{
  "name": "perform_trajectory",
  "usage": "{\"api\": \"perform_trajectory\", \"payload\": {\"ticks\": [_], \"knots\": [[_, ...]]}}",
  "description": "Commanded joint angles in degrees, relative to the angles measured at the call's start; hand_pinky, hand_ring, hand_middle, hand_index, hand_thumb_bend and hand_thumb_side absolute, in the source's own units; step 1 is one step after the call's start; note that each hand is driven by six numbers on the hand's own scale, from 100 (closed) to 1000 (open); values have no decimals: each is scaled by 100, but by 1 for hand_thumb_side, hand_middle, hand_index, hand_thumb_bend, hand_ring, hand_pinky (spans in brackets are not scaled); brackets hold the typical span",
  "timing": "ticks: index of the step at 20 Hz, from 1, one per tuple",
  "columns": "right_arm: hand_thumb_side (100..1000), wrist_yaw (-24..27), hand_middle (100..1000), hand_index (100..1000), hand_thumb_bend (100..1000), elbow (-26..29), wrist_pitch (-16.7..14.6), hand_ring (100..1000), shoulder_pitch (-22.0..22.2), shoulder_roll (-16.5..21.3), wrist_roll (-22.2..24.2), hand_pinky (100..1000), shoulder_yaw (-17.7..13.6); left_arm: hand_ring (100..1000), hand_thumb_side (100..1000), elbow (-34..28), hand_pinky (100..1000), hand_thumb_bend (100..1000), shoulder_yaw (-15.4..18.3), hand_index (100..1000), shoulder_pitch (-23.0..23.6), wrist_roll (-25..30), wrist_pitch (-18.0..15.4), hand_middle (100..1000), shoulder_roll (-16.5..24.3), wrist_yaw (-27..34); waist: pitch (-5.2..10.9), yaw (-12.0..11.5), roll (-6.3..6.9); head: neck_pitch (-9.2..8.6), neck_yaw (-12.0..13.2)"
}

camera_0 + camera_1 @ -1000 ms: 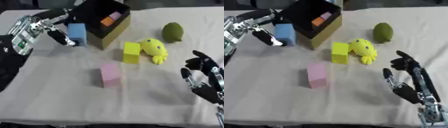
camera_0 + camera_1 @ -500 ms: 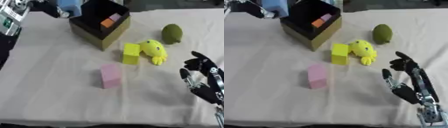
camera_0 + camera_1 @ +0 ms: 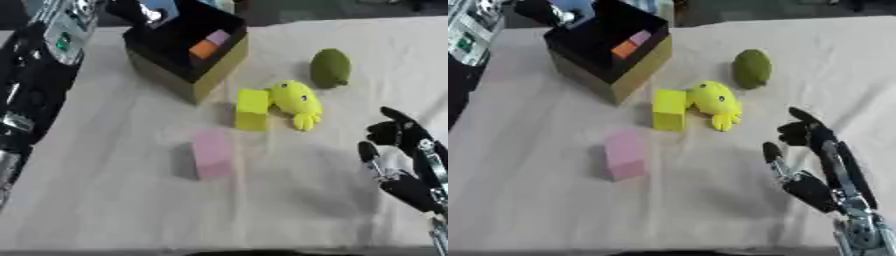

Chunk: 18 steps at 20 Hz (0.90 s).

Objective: Pick up objects on the table and place them in the box.

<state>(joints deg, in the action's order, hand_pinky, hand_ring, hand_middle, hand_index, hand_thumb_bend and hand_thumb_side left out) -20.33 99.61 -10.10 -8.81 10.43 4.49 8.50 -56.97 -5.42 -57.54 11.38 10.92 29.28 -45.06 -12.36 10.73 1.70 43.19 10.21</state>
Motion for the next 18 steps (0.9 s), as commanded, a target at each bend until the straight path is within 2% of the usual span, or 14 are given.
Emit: {"api": "perform_trajectory", "payload": {"ticks": [1, 6, 10, 13, 18], "knots": [[537, 52, 670, 927, 313, 53, -20, 687, -40, 62, 22, 714, 4, 655, 356, 429, 606, 587, 197, 769, -211, -325, 150, 654, -62, -288, 136, 16, 6, -91, 12], [537, 57, 670, 927, 314, 52, -20, 687, -45, 59, 17, 714, -4, 719, 463, 956, 648, 709, 285, 828, -191, -826, -11, 742, -92, -264, 126, 23, 13, -119, -16], [538, 52, 670, 927, 314, 54, -18, 687, -55, 59, 8, 714, -16, 712, 480, 798, 616, 726, 255, 810, -31, -1066, -159, 733, 59, 167, 111, -7, 16, -121, -48], [538, 43, 670, 927, 314, 53, -10, 687, -65, 66, -8, 714, -35, 699, 473, 160, 599, 725, 143, 779, 179, -976, -354, 704, 316, 621, 95, -48, 20, -122, -76], [537, 26, 670, 927, 315, 57, 0, 687, -85, 77, -30, 714, -57, 675, 439, -1331, 593, 689, -74, 763, 738, -462, -653, 665, 879, 1438, 78, -114, 33, -124, -128]]}}
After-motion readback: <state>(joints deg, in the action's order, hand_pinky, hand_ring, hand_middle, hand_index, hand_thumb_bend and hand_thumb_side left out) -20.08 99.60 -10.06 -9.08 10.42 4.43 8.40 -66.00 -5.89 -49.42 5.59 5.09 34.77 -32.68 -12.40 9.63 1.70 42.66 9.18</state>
